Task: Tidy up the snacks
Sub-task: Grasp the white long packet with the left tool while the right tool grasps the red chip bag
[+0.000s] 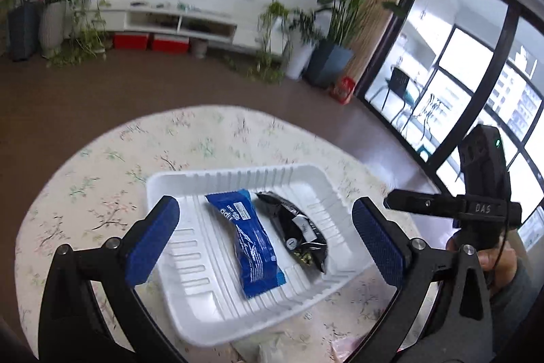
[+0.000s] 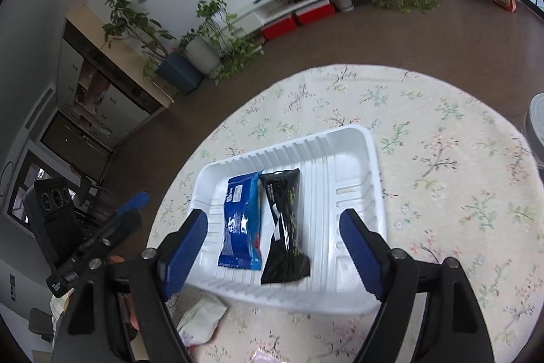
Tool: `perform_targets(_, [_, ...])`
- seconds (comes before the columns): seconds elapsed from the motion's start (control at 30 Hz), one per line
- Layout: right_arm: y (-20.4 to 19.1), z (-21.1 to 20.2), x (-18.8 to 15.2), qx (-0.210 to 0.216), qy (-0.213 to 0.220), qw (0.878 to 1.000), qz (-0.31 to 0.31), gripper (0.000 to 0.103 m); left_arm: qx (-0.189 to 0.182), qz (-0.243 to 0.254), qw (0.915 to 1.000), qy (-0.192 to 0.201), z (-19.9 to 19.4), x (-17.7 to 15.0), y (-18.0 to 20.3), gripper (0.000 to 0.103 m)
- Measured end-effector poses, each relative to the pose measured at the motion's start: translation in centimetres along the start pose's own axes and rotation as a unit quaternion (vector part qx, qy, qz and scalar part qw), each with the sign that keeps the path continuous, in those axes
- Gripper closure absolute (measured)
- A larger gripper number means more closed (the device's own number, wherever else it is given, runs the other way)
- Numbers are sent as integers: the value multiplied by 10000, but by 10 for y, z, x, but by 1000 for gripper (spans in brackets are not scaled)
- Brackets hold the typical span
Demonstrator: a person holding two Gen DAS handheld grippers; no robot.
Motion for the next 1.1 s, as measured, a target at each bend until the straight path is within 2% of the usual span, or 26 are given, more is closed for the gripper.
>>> perform_targets(0.07, [3, -23, -11, 125, 178, 9998, -43, 17, 149, -55, 9999, -36, -28, -7, -1, 0])
perform_targets(0.13, [10, -44, -24, 231, 302, 9993, 66, 14, 494, 71, 9983, -315, -52, -19, 3, 0])
perform_targets(0.2, [19, -61, -40, 269, 255, 9992, 175, 14, 698, 73, 9967, -410, -76, -35, 7, 0])
perform_targets(0.3, [29, -85, -68, 215, 308, 9992, 152, 14, 546, -311, 9974, -346, -108, -68, 14, 0])
perform_targets(0.47, [46, -115, -122, 48, 321, 9992, 211, 15, 508, -784, 9945, -467, -149, -122, 23, 0])
perform_targets(0.6, [57, -124, -158, -157, 306, 9991, 243, 16, 587, -800, 9940, -471, -179, -152, 44, 0])
perform_targets(0.7, [65, -124, -183, -348, 170, 9987, 336, 17, 576, -753, 9936, -620, -185, -167, 54, 0])
perform_targets(0.83, [71, -121, -209, -337, -40, 9981, 519, 19, 532, -712, 9934, -721, -181, -181, 64, 0])
perform_targets(0.97, [62, -112, -228, -674, -125, 9975, 177, 19, 539, -447, 9927, -982, -166, -184, 72, 0])
perform_targets(1.1, [54, -105, -234, -967, 0, 9951, -219, 19, 411, -146, 9917, -1213, -143, -174, 69, 0])
Point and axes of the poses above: each gripper's, at about its wrist camera, not at the fingertips, and z roughly the way its jaws point, y to its right, x to its top, the point moved 4 cm from there along z, roughly the way its jaws point, and after that the axes turned 15 degrees about z, right-handed, at the moved point
